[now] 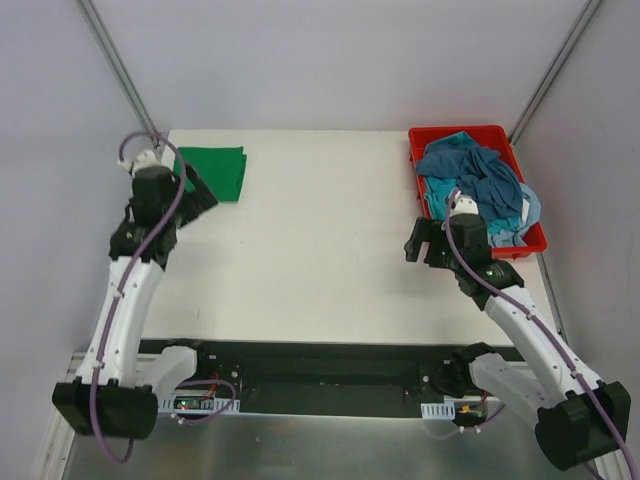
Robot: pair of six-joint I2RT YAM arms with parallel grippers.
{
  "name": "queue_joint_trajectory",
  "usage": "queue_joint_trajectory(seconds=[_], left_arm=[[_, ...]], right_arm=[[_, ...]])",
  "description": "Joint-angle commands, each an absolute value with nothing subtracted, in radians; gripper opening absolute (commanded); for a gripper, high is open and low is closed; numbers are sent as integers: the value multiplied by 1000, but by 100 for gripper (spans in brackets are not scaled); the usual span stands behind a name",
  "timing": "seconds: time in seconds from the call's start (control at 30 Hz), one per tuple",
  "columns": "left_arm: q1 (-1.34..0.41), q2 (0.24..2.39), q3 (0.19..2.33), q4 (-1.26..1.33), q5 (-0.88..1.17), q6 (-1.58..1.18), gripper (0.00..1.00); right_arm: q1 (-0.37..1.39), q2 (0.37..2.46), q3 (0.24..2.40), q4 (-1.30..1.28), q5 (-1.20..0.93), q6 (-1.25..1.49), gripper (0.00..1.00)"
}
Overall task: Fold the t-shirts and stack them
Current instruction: Put the neatly folded tshirt into the corner of the board with the left arm
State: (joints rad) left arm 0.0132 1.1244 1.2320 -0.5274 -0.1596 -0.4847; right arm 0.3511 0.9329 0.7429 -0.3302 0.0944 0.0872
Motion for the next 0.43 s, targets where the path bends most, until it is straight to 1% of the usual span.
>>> queue_joint_trajectory(seconds=[0.0,0.03,0.1,0.23,0.4], left_arm=[[-84,953,841,-421,-173,-597,99],[-87,898,760,-405,-182,-613,99],[-94,829,701,-390,-174,-655,99],[-95,778,713,-382,-156,-643,99],[-95,793,724,-382,-153,-640,99]], right_arm=[[348,845,651,-301,127,132,96],[348,822,626,-298,133,133,96],[348,778,580,-278,149,140,96],[348,686,516,-259,138,133,96],[348,577,471,-250,199,140,96]])
